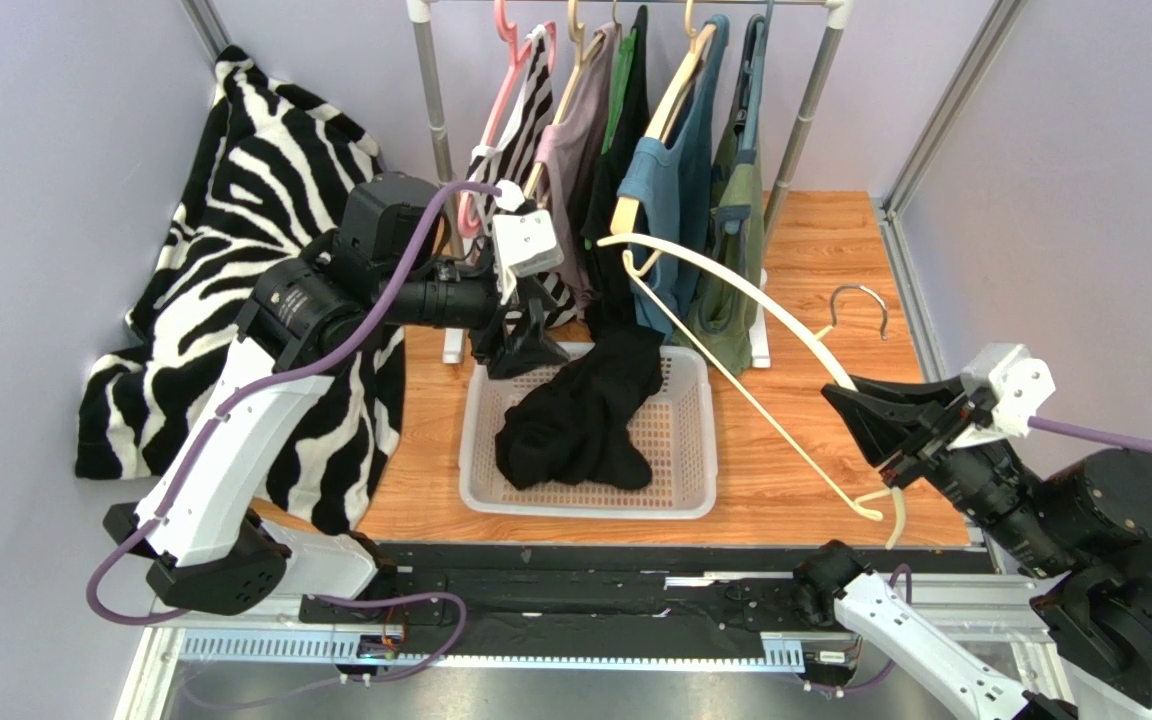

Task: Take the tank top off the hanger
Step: Remove the tank top from the hanger, then place the hanger at the clothesline.

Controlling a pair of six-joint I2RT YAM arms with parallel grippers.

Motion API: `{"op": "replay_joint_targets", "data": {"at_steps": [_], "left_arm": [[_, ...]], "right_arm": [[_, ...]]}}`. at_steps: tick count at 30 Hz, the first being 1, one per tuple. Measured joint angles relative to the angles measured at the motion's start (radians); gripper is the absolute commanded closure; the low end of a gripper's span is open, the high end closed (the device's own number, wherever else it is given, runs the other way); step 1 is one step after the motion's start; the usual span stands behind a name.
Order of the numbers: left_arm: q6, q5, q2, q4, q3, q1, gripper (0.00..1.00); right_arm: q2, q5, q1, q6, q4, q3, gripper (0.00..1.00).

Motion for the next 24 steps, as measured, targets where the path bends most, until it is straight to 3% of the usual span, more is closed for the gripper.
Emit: {"op": "replay_joint_targets", "data": {"at_steps": [6,11,17,24], "left_arm": [[0.047,-0.118,-0.038,-0.004,-0.077,0.0,0.13],[0.115,-0.153,-0.074,-0.04,-0.049,0.001,0.13],[0.263,0.005,-0.095,-0.129,0.063,0.001,0.12],[0.348,0.159,-0.065,-0.167,0.009,0.0,0.12]], "right_arm": [[0.048,-0.003,0.0,-0.022,-0.003,-0.008,1.0],[0.084,-0.072,0.0,-0.065,0.013,-0.042,1.0],[0.1,-0.242,0.0,-0.167,0.059,-0.172,1.0],[0.135,-0.388,0.0,-0.225,0.109,-0.197,1.0]]}}
